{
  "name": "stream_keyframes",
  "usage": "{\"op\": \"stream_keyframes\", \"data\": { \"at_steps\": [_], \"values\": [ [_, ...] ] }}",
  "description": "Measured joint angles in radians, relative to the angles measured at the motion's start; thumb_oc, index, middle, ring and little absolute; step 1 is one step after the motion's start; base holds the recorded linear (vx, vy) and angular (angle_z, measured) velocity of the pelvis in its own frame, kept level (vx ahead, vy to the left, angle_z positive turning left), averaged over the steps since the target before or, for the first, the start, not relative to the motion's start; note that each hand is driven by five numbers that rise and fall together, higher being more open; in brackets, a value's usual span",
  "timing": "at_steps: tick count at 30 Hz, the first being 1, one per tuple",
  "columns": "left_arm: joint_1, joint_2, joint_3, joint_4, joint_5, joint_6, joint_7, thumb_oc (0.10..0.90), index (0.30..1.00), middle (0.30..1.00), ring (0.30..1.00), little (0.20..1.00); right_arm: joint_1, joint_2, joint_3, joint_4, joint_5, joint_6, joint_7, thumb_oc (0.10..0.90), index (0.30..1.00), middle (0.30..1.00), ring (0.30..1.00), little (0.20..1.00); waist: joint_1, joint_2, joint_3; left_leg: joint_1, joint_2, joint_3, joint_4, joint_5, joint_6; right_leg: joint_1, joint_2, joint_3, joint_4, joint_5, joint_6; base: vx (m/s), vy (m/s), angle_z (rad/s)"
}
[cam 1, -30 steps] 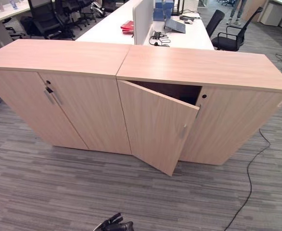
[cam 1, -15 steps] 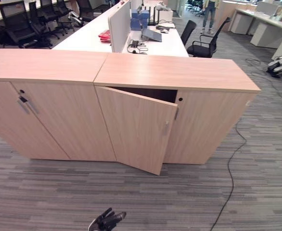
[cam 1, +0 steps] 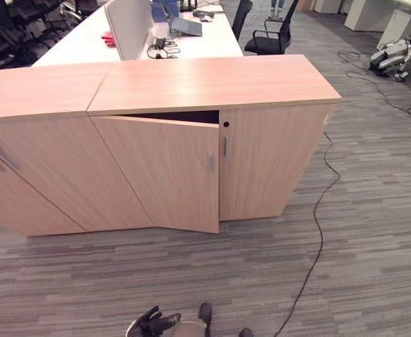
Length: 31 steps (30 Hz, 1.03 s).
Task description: Put the empty folder in the office cabinet
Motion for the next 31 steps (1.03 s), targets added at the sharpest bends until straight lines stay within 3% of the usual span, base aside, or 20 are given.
{"op": "stream_keyframes", "data": {
  "at_steps": [1, 3, 7, 12, 31],
  "values": [
    [-0.017, -0.008, 0.004, 0.056, 0.022, -0.002, -0.008, 0.8, 0.9, 0.9, 0.9, 0.9, 0.0, -0.004, -0.001, 0.003, 0.0, 0.0, 0.0, 0.8, 0.9, 0.9, 0.9, 0.9, -0.026, 0.007, -0.004, 0.053, -0.006, 0.004, -0.083, 0.018, 0.043, 0.018, -0.005, -0.003, -0.01, 0.004, 0.018, 0.1, 0.137, -0.08],
    [-0.035, -0.003, 0.005, 0.09, 0.023, -0.001, -0.008, 0.8, 0.9, 0.9, 0.9, 0.9, 0.002, 0.008, -0.008, 0.004, -0.001, 0.0, 0.002, 0.8, 0.9, 0.9, 0.9, 0.9, -0.023, 0.003, -0.009, 0.087, -0.02, 0.027, -0.116, 0.032, 0.092, 0.023, -0.018, 0.012, -0.008, 0.0, 0.046, 0.09, 0.171, -0.12],
    [-0.047, 0.004, 0.005, 0.236, 0.07, 0.0, -0.029, 0.8, 0.9, 0.9, 0.9, 0.9, 0.009, 0.014, -0.019, 0.003, -0.009, 0.003, 0.005, 0.8, 0.9, 0.9, 0.9, 0.9, -0.053, 0.007, -0.068, 0.104, -0.06, 0.034, -0.116, 0.018, 0.125, 0.038, -0.059, 0.019, -0.007, 0.005, 0.088, 0.03, 0.143, -0.01],
    [-0.017, 0.009, -0.006, 0.231, 0.175, 0.001, -0.029, 0.8, 0.9, 0.9, 0.9, 0.9, 0.005, 0.06, -0.016, 0.001, -0.012, 0.002, 0.016, 0.8, 0.9, 0.9, 0.9, 0.9, -0.048, 0.003, -0.108, 0.109, -0.065, 0.031, -0.116, 0.001, 0.117, 0.046, -0.061, 0.018, -0.01, 0.001, 0.094, 0.03, 0.083, 0.02],
    [-0.035, 0.038, -0.122, 0.215, 0.329, 0.008, 0.014, 0.8, 0.9, 0.9, 0.9, 0.9, 0.014, 0.06, 0.042, -0.004, -0.018, -0.004, 0.011, 0.8, 0.9, 0.9, 0.9, 0.9, -0.048, -0.01, -0.111, 0.108, -0.059, 0.029, -0.116, 0.002, 0.117, 0.041, -0.057, 0.019, -0.002, -0.016, 0.098, 0.0, 0.002, 0.0]
  ]
}}
